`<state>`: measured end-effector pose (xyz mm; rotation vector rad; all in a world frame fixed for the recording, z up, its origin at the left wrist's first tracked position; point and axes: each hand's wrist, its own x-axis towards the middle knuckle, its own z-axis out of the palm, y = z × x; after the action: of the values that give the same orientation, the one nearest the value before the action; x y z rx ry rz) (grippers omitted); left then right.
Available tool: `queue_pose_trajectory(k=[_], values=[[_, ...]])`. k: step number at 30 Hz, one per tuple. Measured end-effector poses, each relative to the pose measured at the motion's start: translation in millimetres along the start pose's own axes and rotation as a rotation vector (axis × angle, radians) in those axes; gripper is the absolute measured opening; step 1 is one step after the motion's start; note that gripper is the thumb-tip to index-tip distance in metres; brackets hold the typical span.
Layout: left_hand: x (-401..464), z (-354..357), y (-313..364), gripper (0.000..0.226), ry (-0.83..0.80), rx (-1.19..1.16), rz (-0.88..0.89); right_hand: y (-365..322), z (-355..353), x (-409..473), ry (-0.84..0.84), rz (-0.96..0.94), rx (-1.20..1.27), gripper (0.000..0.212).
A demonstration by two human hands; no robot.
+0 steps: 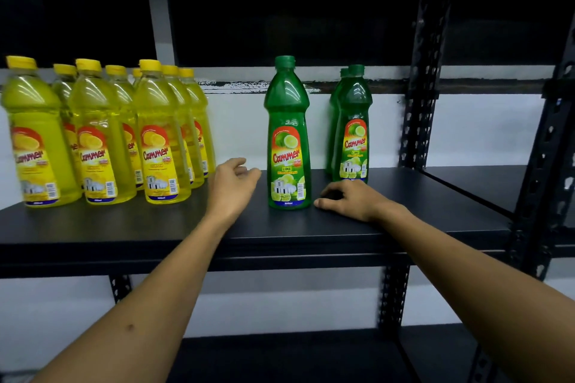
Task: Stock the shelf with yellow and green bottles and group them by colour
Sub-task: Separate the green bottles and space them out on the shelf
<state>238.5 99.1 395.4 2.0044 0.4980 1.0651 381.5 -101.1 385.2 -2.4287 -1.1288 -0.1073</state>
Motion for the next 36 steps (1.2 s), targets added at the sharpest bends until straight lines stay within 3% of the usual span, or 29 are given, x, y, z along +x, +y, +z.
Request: queue_pose_trajectory(k=[3,5,12,21,28,36], values=[[-8,22,17,0.09,-0.068,-0.057,-0.096,2,1,2,0.012,0.025,-0.038,0.045],[-12,36,24,0.1,-0.124,-0.052,-0.13,2,1,3,0.012,0.033,-0.047,0.043],[2,43,16,0.069,-0.202,-0.002,-0.133,0,0,5,0.002,0.012,-0.086,0.042],[41,31,-9,0.07,-0.201,-0.026,-0.149,-13,12,28,-0.009,-0.022,-0.241,0.036],[80,38,-33,0.074,-0.129,-0.039,-0.195,-25,29,73,-0.205,-0.074,-0.281,0.046],[127,54,-68,0.074,-0.05,-0.032,-0.179,-19,47,125,-0.238,-0.002,-0.26,0.054]])
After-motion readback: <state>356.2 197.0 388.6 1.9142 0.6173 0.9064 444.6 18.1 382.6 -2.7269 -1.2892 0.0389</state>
